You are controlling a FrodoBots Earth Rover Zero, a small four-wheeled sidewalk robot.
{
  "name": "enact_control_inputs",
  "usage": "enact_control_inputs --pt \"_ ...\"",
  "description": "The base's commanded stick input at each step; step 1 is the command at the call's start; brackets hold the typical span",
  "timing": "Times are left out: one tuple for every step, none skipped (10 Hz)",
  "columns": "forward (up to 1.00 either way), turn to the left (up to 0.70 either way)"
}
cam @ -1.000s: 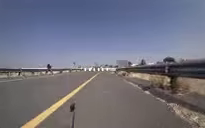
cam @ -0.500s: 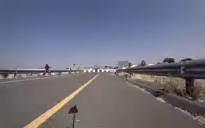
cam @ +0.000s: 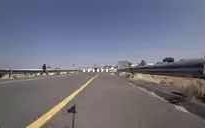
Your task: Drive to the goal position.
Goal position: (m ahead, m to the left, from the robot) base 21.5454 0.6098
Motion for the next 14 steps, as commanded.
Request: enact_control_inputs --pt "1.0 0.0" --pt "1.0 0.0" --pt "1.0 -0.02" --pt "1.0 -0.1" --pt "1.0 -0.2" --pt "1.0 -0.16" --pt "1.0 0.0" --pt "1.0 0.0" --pt "1.0 0.0" --pt "1.0 0.0" --pt "1.0 0.0" --pt "1.0 0.0" --pt "1.0 0.0" --pt "1.0 0.0"
